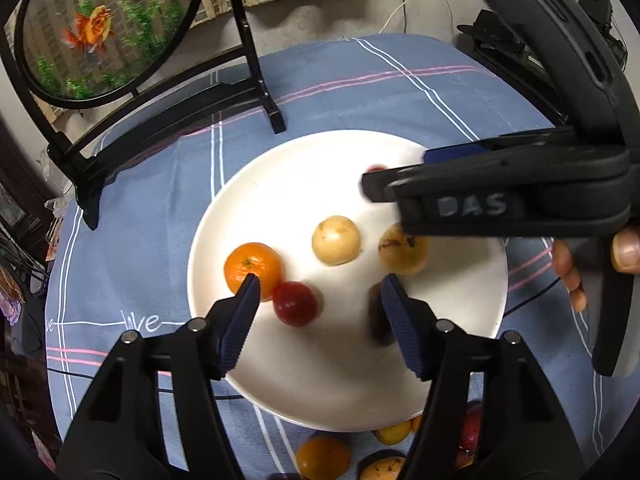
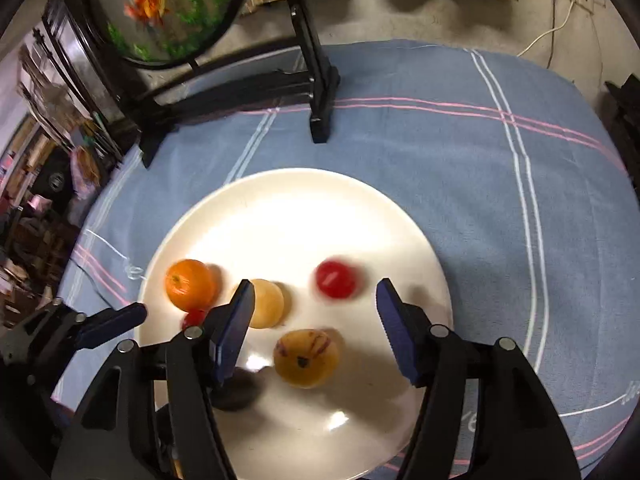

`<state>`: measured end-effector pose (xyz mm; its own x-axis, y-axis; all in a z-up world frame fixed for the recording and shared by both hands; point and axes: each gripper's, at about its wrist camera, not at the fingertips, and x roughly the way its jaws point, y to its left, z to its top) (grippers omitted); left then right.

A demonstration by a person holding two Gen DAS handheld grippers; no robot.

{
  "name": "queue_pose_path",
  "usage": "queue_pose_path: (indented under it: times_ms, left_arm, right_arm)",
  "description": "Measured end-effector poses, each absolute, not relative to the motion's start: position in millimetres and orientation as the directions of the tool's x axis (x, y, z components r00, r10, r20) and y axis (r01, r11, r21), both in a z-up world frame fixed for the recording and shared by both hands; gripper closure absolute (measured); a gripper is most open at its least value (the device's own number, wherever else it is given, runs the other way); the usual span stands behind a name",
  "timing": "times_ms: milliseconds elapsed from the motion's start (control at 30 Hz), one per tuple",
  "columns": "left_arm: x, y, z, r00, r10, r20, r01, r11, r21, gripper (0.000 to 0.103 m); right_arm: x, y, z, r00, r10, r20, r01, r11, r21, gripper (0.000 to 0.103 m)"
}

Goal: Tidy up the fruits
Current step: 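Withdraw both tools back toward the fruit pile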

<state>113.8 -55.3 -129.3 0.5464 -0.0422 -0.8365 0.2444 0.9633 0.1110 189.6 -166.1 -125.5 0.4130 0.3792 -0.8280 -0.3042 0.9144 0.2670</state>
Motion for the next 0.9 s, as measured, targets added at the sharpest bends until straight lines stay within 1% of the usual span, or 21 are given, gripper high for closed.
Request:
queue_pose_path:
  times_ms: [167,267,367,467,633,700,900]
  left_arm:
    - [106,-32,-109,0.576,-0.091,-0.813,0.216,0.975,0.043,0.038]
    - [94,-7,-96,0.586,-0.106,-0.803,0.18,0.984,0.001,0.038]
    - [78,12,-89,0.603,-0.087,-0.793,0.148,0.989,0.004,0.038]
    - [53,32,-87,0.609,-0.064,-0.791,0.132,0.991,0.021,0.036]
    - [2,54,-99,0.575,-0.073,-0.815,0.17,0.985,0.031,0.034]
    - [-23,60,-108,0.549,-0.085,-0.832,0.196,0.98,0.029,0.033]
    - [-69,75,-137,0.468,-0.108,-0.877,0.2,0.98,-0.014,0.033]
  right_arm:
    - [172,-184,-109,0.429,0.399,-0.811,-0.301,0.909,0.288,0.039]
    - [146,-198,-97,0.445,0.408,-0.797,-0.308,0.906,0.291,0.039]
    - [105,-207,-89,0.447,0.423,-0.788,-0.344,0.895,0.285,0.039]
    - [54,-206,-91,0.435,0.428,-0.792,-0.409,0.878,0.249,0.039]
    - [-42,-178,-118,0.334,0.431,-0.838,-0.581,0.795,0.177,0.039]
    - [-62,-167,-131,0.299,0.426,-0.854,-0.613,0.772,0.17,0.039]
    - [-61,-158,-161,0.306,0.361,-0.881,-0.579,0.805,0.129,0.039]
